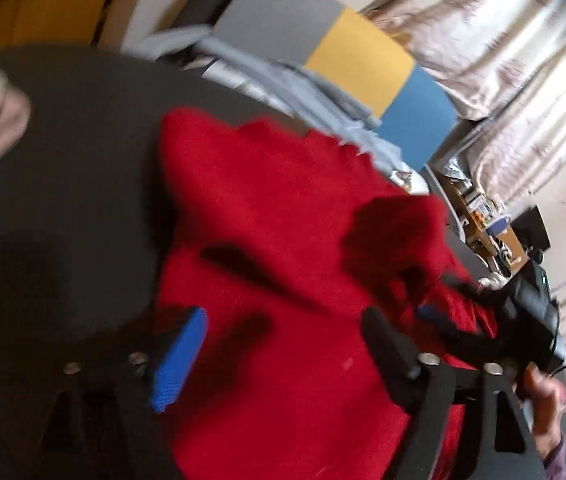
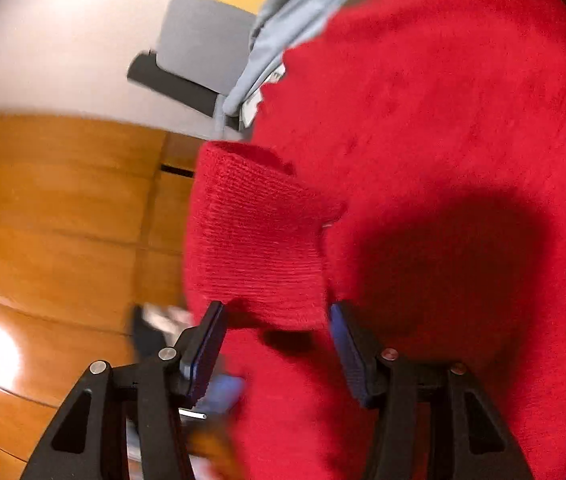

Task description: Fold clothes

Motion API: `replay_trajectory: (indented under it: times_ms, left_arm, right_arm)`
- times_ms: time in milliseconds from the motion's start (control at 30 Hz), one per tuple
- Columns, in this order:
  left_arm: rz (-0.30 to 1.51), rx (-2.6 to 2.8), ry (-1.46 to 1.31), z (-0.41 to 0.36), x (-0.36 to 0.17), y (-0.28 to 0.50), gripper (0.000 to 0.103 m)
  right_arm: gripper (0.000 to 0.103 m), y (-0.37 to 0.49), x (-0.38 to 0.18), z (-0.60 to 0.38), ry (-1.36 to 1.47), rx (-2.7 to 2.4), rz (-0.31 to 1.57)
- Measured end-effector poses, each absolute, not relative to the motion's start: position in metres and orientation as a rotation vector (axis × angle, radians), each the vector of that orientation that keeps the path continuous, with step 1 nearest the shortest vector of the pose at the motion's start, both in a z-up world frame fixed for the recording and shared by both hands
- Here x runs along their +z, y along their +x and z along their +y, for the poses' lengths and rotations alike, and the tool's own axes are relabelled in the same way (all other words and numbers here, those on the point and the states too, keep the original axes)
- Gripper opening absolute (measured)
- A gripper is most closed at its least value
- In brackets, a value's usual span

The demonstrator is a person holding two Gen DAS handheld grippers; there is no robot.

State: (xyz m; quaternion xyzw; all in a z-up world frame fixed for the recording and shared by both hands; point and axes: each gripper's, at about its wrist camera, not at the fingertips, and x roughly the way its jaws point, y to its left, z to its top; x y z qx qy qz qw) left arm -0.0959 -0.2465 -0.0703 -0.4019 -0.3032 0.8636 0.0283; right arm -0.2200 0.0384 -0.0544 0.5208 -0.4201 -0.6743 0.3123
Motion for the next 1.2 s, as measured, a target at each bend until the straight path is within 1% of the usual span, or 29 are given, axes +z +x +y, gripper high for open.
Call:
replay_trajectory:
  times_ms: [33,100,200,267,367,467,533,567,633,667,700,767,833,900,1000,1133,1200]
  left_arm:
    - [-0.919,2.707,-1.209,-0.246,-0.073,-0.090,0.062]
    - [-0.844,2.785,-1.166,-0.240,-0.075,-0.083,0.061]
    - [-0.695,2.825,-1.182,-0.229,-0.071,-0.084,0.061]
    - [-0.697,2.827,-1.203,-0.229,-0.068,-0.090,0.061]
    - [-0.749,2.839,-1.214,-0.234,-0.064,-0.101,0.061]
    - [-0.750,2.867,-1.184,-0.242,-0.060,-0.107,0.061]
    - [-0.733,2.884,-1.176,-0.242,-0.064,-0.108,0.066]
    - [-0.731,2.881,-1.192,-0.243,-0.073,-0.106,0.066]
    - [-0.789,2.885,-1.124,-0.243,-0.072,-0.102,0.068]
    - [-0.826,2.886,-1.088,-0.245,-0.072,-0.098,0.069]
    - [-0.847,2.884,-1.072,-0.247,-0.073,-0.095,0.069]
    - [-0.887,2.875,-1.043,-0.250,-0.075,-0.091,0.069]
    - [-0.920,2.863,-1.018,-0.254,-0.077,-0.088,0.069]
    - [-0.920,2.863,-1.012,-0.252,-0.078,-0.088,0.069]
    - [-0.902,2.865,-1.011,-0.249,-0.077,-0.089,0.072]
    - [-0.934,2.844,-0.991,-0.253,-0.077,-0.087,0.072]
    - [-0.953,2.833,-0.982,-0.256,-0.078,-0.086,0.072]
  right_arm:
    - [0.057,-0.221,-0.059,0.037,1.374,-1.723,-1.191]
    - [0.057,-0.220,-0.066,0.037,1.370,-1.631,-1.341]
    - [0.058,-0.221,-0.076,0.036,1.380,-1.577,-1.485]
    - [0.058,-0.224,-0.083,0.034,1.442,-1.576,-1.542]
    - [0.058,-0.229,-0.079,0.026,1.490,-1.628,-1.525]
    - [0.058,-0.236,-0.064,0.016,1.492,-1.756,-1.424]
    - [0.058,-0.240,-0.058,0.014,1.473,-1.801,-1.385]
    - [0.058,-0.244,-0.058,0.012,1.483,-1.815,-1.362]
    - [0.045,-0.255,-0.063,0.006,1.502,-1.835,-1.327]
    - [0.022,-0.260,-0.061,0.002,1.495,-1.837,-1.304]
    - [0.012,-0.265,-0.058,-0.002,1.488,-1.838,-1.280]
    - [0.012,-0.275,-0.053,-0.010,1.473,-1.841,-1.232]
    - [0.012,-0.285,-0.028,-0.028,1.417,-1.845,-1.143]
    - [0.005,-0.291,0.009,-0.061,1.340,-1.829,-1.017]
    - [0.005,-0.295,0.051,-0.108,1.261,-1.774,-0.902]
    - [0.005,-0.281,0.094,-0.174,1.179,-1.689,-0.728]
    - [0.009,-0.271,0.107,-0.196,1.147,-1.659,-0.662]
